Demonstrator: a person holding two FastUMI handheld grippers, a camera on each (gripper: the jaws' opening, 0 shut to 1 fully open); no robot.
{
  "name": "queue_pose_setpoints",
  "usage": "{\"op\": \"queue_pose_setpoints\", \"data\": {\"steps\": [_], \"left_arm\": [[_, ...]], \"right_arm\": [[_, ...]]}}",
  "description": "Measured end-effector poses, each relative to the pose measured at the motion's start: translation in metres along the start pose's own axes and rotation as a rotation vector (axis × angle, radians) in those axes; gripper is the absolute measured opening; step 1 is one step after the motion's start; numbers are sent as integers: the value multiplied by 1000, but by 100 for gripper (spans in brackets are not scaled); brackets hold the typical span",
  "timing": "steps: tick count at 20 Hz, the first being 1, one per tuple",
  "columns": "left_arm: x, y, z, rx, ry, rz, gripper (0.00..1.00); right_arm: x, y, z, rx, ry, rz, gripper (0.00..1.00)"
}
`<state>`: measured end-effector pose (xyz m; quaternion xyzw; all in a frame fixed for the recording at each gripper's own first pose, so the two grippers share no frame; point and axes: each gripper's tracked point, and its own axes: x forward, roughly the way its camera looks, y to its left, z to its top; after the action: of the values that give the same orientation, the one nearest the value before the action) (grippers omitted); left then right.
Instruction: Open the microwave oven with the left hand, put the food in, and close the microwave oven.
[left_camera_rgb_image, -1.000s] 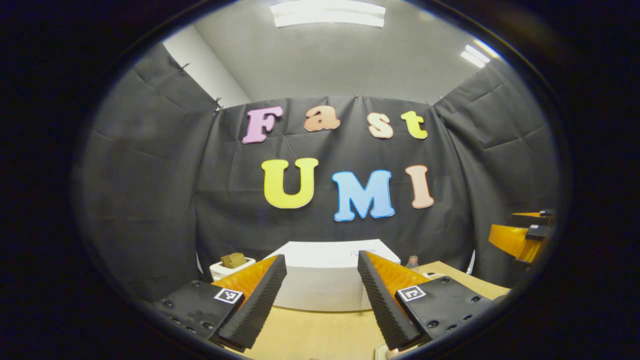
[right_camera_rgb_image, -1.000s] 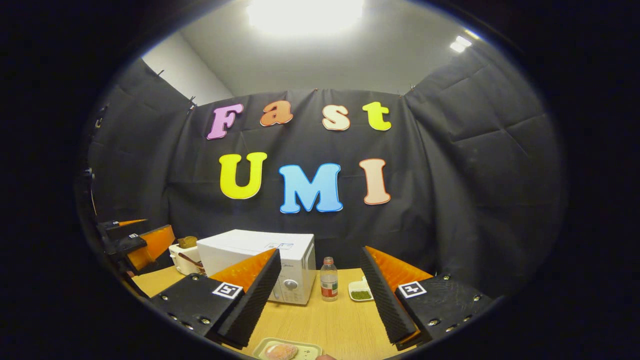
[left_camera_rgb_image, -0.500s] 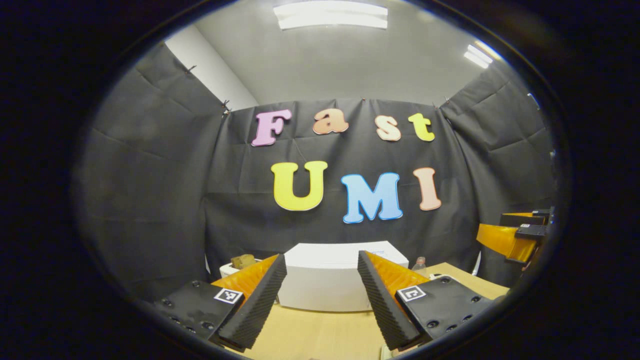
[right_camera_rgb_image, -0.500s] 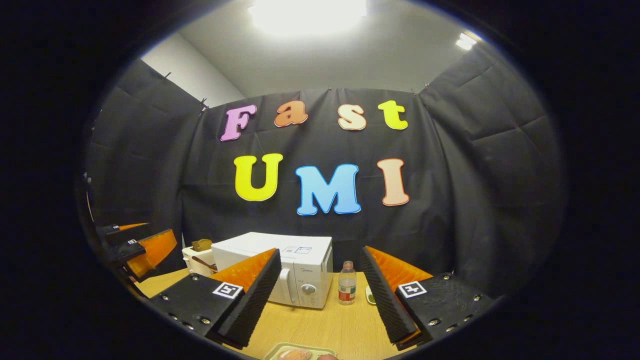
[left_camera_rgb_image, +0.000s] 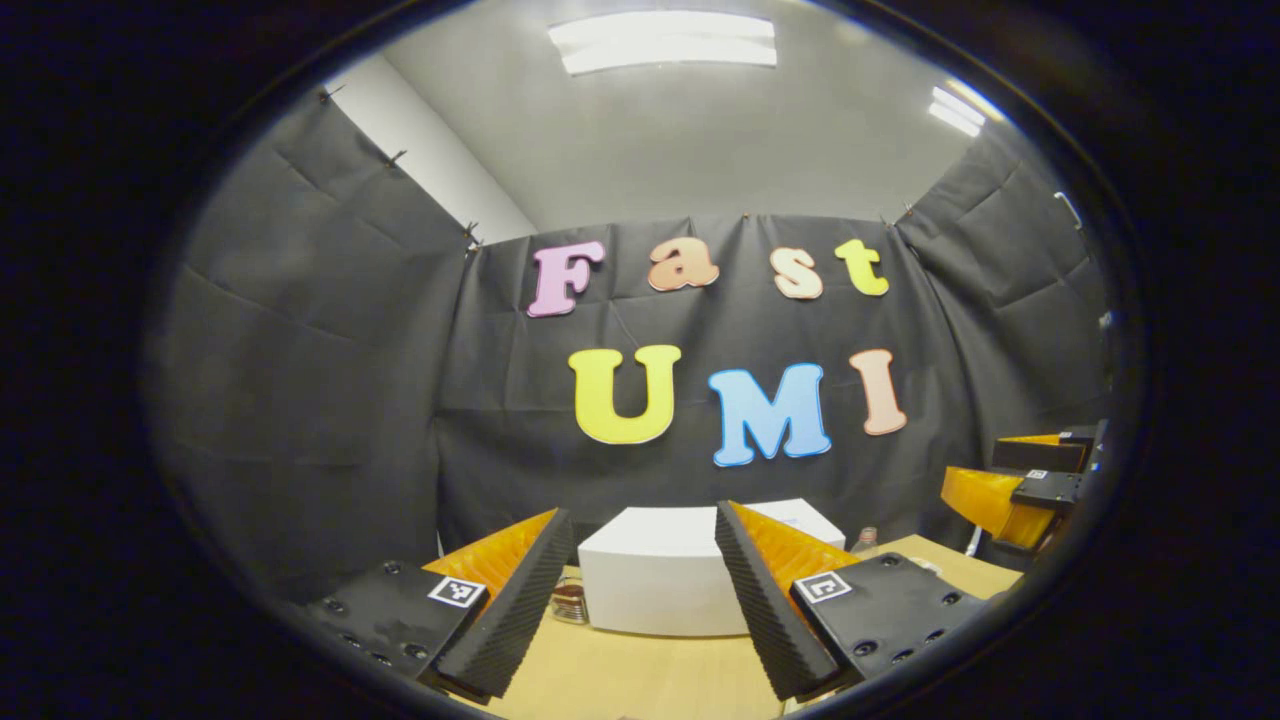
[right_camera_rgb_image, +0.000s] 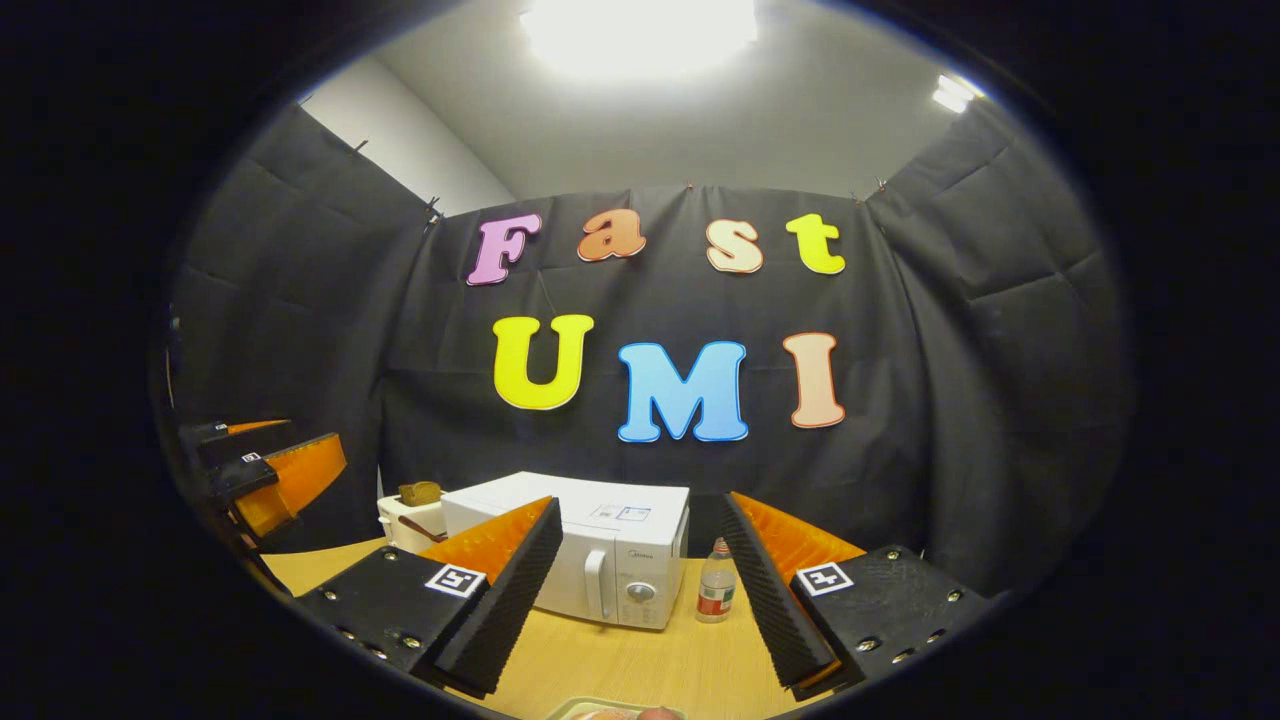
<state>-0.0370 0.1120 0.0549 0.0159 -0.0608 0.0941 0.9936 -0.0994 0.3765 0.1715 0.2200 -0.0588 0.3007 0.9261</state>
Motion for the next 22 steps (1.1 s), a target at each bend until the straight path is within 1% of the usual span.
{"op": "queue_pose_setpoints", "data": {"steps": [3, 7, 11, 13, 16, 18, 20, 22], "left_arm": [[-2, 4, 14, 5, -21, 10, 96], [-12, 7, 26, 18, -45, 23, 96], [-37, 29, 28, 28, -48, 51, 96], [-38, 33, 24, 25, -35, 58, 96], [-33, 34, 18, 19, -20, 52, 96], [-25, 26, 11, 14, -14, 23, 96], [-10, 14, -4, 0, -1, -27, 96], [6, -7, -26, -24, 28, -94, 96]], "right_arm": [[6, 25, 1, -16, -2, 58, 97], [10, 58, 9, -1, -23, 128, 97], [6, 79, 7, 4, -24, 169, 97], [3, 84, 4, 4, -12, 175, 97], [3, 82, 3, 4, -2, 166, 97], [3, 75, 5, -1, -9, 136, 97], [2, 60, 5, -9, -5, 80, 97], [-2, 42, 5, -29, 0, 11, 97]]}}
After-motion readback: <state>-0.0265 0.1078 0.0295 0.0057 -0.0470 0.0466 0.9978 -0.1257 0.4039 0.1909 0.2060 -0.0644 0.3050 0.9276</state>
